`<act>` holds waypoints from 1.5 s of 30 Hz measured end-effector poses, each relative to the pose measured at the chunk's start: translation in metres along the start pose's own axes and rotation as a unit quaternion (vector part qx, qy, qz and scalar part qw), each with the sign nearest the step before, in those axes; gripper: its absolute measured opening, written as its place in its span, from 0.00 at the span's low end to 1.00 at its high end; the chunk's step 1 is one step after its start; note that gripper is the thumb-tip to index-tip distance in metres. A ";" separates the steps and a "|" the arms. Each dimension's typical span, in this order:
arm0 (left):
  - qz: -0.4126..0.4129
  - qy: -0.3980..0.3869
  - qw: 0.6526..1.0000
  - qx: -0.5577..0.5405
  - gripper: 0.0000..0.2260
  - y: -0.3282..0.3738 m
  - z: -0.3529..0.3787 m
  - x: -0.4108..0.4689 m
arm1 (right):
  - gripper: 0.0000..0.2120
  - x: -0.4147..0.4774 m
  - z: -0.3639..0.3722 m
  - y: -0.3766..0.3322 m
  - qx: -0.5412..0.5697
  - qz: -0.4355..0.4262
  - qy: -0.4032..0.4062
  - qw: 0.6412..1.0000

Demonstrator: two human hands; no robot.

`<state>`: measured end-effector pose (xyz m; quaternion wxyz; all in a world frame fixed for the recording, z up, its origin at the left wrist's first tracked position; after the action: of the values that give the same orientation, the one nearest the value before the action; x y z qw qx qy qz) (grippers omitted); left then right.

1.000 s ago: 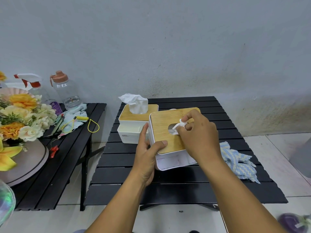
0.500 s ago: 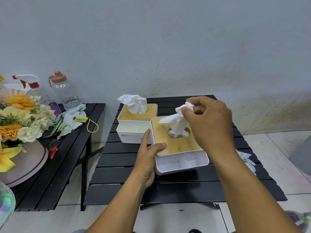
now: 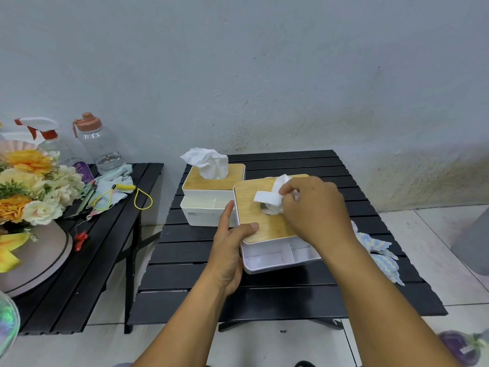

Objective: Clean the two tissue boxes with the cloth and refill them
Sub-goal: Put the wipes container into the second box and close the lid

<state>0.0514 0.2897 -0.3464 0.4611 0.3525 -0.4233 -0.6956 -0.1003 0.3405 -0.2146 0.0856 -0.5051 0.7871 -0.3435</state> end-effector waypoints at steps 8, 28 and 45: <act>0.001 -0.010 1.000 0.010 0.38 -0.001 0.004 -0.002 | 0.16 -0.003 0.022 0.003 -0.107 0.038 -0.084 0.990; -0.003 -0.010 1.000 0.016 0.40 -0.006 0.000 0.002 | 0.08 0.015 0.006 0.014 0.099 0.039 -0.045 0.993; 0.013 -0.036 0.998 0.040 0.44 -0.004 0.004 0.000 | 0.18 -0.008 0.030 0.005 -0.144 0.012 -0.254 0.956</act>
<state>0.0462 0.2913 -0.3481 0.4401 0.3398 -0.4722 -0.6840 -0.0857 0.3346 -0.2418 0.2136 -0.5732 0.7864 -0.0859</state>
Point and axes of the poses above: each hand's wrist, its own x-axis towards the middle knuckle, its own z-axis out of the palm, y = z × x, the point moved 7 cm from there along x, towards the middle knuckle, and after that the axes turned 4 degrees about z, right-handed, at the moved point
